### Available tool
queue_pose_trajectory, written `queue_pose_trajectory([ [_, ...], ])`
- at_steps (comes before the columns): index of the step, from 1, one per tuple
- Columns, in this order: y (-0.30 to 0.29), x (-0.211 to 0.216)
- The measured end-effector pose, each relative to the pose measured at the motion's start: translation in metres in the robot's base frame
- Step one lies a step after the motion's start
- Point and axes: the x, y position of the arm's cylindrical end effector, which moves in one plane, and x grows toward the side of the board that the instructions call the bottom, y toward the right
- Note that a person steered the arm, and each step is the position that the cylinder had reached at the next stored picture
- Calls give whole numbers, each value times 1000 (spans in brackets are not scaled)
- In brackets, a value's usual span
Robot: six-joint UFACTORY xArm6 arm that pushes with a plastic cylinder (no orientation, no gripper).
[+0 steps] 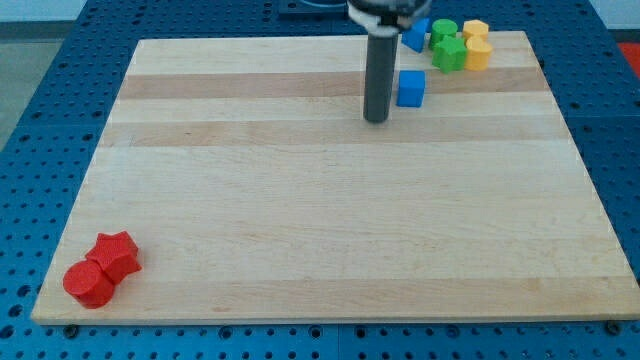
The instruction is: Move blue cube towards green star
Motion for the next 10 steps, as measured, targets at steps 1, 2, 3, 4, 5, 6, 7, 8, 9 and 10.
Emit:
queue_pose_trajectory([
  [1, 32, 4],
  [2, 45, -24],
  [3, 48, -49],
  [4, 50, -75],
  [5, 51, -93],
  [6, 51, -94],
  [7, 26, -89],
  [8, 16, -98],
  [9, 34, -104],
  [10, 46, -112],
])
